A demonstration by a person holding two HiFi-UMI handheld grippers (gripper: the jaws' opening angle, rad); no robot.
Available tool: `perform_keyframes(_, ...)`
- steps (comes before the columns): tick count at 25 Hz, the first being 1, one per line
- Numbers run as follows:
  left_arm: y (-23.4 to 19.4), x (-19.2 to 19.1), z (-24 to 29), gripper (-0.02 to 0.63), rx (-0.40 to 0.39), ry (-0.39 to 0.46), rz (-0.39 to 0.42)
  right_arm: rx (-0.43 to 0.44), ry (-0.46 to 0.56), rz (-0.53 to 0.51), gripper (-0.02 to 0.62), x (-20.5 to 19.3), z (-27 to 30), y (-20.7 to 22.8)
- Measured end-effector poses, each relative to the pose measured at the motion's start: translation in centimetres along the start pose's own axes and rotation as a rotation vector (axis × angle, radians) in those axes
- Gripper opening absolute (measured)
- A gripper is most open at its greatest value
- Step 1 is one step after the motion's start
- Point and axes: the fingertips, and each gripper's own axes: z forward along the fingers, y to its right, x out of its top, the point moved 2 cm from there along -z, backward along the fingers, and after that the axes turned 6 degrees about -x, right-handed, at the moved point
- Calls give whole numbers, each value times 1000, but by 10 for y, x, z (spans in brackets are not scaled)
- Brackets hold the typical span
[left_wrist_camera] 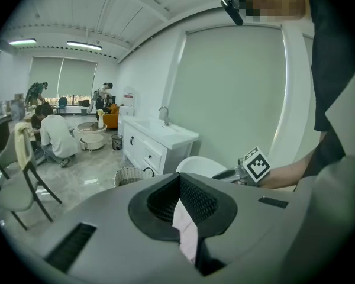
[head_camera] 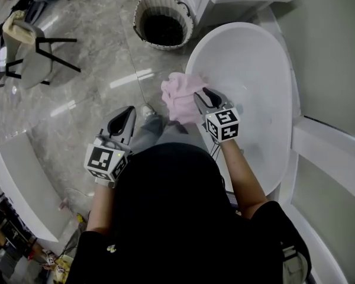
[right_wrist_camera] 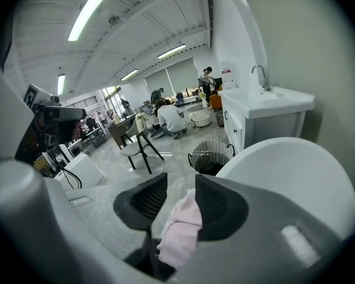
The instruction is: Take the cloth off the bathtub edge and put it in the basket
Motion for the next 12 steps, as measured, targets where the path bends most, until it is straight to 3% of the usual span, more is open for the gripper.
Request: perform_keyframes(12, -18, -33, -29, 12, 57, -56, -50, -33, -231, 5, 344, -73, 75, -2)
